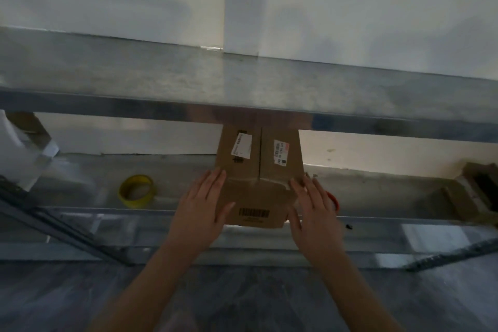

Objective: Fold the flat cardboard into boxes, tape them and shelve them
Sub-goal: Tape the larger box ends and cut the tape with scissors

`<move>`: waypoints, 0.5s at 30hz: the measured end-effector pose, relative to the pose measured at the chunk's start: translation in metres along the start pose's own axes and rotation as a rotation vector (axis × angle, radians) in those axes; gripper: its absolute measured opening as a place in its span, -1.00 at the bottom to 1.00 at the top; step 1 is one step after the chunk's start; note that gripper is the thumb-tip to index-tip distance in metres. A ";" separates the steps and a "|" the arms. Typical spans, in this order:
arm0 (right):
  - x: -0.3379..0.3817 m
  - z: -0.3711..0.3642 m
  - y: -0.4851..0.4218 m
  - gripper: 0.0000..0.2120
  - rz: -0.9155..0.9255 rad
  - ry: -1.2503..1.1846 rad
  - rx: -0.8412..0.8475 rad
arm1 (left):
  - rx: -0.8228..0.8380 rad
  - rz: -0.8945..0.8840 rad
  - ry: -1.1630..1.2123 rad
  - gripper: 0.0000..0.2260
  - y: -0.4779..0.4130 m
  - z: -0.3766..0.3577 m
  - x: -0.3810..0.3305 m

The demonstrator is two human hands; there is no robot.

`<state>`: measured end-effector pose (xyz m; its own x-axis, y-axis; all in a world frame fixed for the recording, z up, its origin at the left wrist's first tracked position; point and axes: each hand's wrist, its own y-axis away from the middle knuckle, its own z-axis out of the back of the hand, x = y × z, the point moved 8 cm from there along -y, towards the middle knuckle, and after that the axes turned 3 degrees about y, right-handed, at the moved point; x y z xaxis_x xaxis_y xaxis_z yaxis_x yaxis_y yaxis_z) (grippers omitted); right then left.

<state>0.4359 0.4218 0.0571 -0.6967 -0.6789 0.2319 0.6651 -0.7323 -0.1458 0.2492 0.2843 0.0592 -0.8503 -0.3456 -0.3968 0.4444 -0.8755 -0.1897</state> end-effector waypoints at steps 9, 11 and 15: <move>-0.023 0.006 -0.022 -0.76 -0.161 -0.497 -0.170 | -0.146 0.272 0.634 -0.58 -0.018 -0.010 0.019; -0.026 0.007 -0.029 -0.74 -0.185 -0.506 -0.179 | -0.173 0.264 0.604 -0.68 -0.026 -0.007 0.022; -0.026 -0.004 -0.043 -0.70 -0.226 -0.528 -0.153 | -0.144 0.243 0.466 -0.67 -0.044 -0.008 0.025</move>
<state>0.4242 0.4703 0.0535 -0.5623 -0.4160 0.7147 0.4420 -0.8816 -0.1653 0.2107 0.3170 0.0506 -0.5179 -0.3178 -0.7942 0.6749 -0.7222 -0.1511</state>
